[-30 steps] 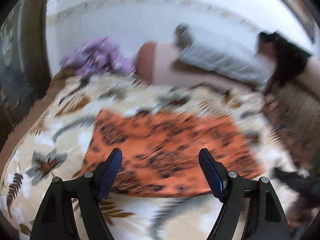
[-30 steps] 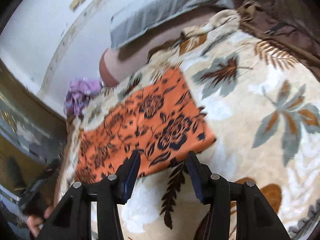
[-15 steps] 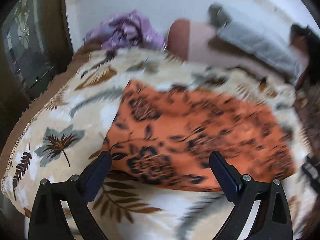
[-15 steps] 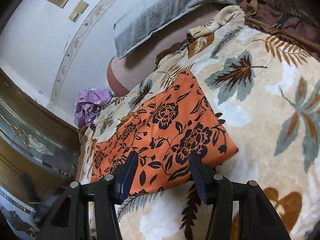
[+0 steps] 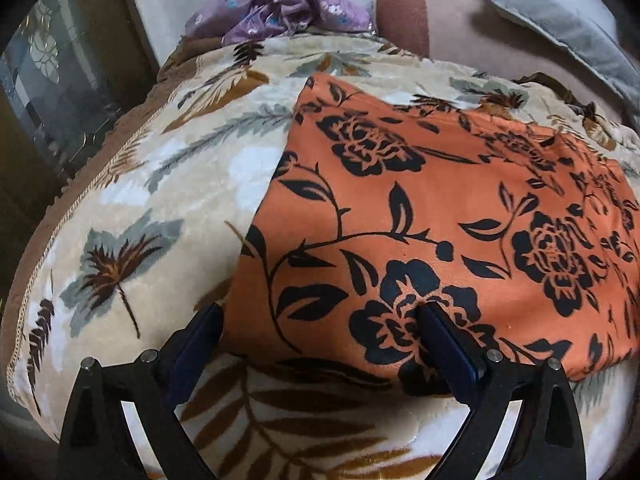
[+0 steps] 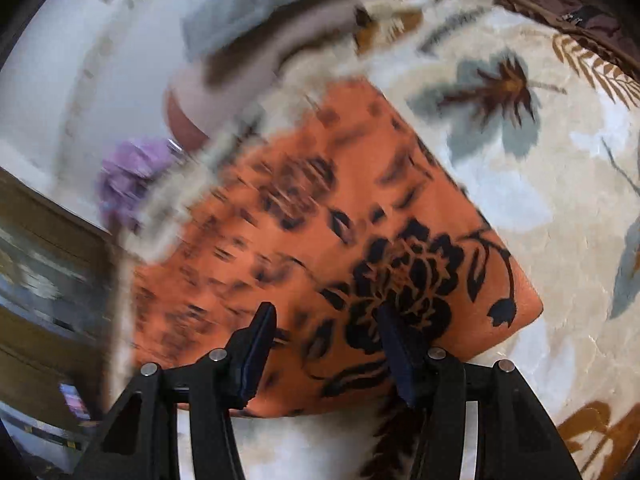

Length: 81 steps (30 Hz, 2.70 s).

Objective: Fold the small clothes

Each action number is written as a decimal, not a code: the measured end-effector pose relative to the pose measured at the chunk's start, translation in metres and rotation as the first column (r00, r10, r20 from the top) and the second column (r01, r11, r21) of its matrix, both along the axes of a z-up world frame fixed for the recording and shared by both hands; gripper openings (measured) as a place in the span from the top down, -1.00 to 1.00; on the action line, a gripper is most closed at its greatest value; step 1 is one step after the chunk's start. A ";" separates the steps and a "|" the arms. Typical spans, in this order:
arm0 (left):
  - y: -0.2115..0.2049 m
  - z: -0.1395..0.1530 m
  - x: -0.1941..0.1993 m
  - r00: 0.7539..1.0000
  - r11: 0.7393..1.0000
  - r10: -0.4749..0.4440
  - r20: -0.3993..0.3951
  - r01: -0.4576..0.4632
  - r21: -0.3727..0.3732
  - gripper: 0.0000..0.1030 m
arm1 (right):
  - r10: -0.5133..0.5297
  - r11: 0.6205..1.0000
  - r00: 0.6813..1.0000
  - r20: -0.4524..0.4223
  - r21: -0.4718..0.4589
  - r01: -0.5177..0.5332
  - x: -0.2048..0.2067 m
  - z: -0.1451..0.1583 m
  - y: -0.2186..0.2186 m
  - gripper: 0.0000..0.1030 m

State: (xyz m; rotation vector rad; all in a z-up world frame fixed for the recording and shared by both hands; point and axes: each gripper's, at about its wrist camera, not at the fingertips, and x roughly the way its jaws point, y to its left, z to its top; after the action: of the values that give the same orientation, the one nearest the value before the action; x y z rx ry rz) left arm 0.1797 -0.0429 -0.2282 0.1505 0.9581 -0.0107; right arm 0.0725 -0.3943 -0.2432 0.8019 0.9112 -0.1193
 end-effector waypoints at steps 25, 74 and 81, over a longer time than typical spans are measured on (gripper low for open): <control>0.002 0.060 -0.054 0.977 0.997 -0.041 0.211 0.053 -0.053 -0.91 | 0.049 0.999 0.983 0.178 0.010 -0.052 -0.042 0.041 0.007 -0.10; 0.035 -0.005 0.011 0.996 0.801 0.069 -0.062 -0.092 -0.592 -0.92 | -0.273 0.901 0.950 0.150 0.385 0.199 -0.030 -0.046 -0.043 -0.46; 0.044 -0.010 0.018 0.996 0.795 0.086 -0.025 -0.084 -0.601 -0.11 | -0.180 0.957 0.963 0.201 0.262 0.124 -0.004 -0.038 -0.031 0.16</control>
State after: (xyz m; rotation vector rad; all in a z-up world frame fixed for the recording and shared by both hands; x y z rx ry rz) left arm 0.1977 0.0016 -0.2383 -0.4876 0.9152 -0.2327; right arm 0.0682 -0.4249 -0.2808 1.0965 0.6574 -0.0495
